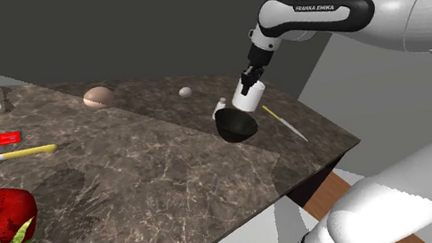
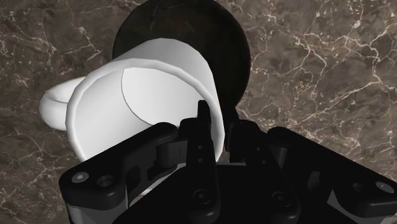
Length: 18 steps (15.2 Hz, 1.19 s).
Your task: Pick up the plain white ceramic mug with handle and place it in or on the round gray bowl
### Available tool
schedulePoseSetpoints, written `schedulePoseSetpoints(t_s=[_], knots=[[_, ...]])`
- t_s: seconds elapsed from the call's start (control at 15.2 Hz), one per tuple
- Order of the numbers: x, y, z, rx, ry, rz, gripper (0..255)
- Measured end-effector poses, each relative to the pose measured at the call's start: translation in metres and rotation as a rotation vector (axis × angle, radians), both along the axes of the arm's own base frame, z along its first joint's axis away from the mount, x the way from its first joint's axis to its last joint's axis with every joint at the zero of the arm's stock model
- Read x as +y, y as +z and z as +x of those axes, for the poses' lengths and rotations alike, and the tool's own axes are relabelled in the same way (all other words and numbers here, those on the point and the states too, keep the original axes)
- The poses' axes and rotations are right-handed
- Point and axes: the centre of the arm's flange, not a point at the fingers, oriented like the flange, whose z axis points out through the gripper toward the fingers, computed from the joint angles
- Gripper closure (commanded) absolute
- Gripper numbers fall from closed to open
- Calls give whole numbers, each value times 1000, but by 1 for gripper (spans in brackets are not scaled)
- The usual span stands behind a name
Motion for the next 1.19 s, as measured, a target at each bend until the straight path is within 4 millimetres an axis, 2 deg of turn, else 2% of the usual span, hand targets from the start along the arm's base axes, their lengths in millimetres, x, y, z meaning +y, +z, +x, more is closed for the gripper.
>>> schedulePoseSetpoints(t_s=[0.73, 1.19], knots=[[0, -59, 1, 0, 0, 0, 255], [0, -66, -1, 0, 0, 0, 255]])
